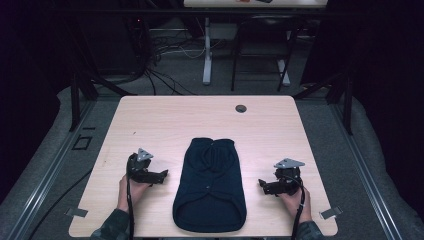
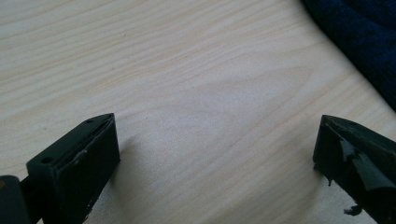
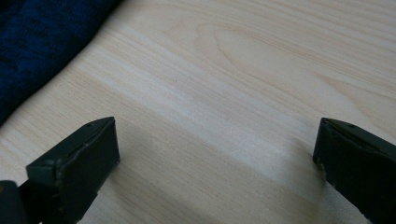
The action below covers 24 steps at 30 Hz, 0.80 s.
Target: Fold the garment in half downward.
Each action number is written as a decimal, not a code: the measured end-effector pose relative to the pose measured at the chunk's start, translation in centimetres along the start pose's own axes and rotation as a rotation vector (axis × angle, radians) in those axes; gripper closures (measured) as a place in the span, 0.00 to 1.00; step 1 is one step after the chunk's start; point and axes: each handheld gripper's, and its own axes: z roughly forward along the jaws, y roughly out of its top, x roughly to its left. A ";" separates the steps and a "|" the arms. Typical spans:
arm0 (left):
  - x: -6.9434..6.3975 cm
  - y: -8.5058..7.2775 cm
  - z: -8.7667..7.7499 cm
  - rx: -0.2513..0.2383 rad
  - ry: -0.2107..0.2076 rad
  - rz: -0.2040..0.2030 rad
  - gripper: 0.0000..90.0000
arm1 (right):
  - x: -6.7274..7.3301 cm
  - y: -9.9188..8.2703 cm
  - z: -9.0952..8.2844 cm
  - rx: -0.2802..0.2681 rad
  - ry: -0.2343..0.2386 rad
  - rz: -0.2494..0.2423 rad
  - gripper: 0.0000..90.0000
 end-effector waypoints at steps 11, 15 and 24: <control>0.0 0.0 0.0 -0.002 0.000 0.000 0.00 | 0.0 0.0 0.0 -0.002 0.002 -0.003 0.00; 0.0 0.0 0.0 -0.002 0.000 0.000 0.00 | 0.0 0.0 0.1 -0.006 0.004 -0.008 0.00; -0.1 0.1 0.1 -0.009 0.019 -0.025 0.01 | 0.1 0.3 0.1 0.013 -0.003 -0.001 0.00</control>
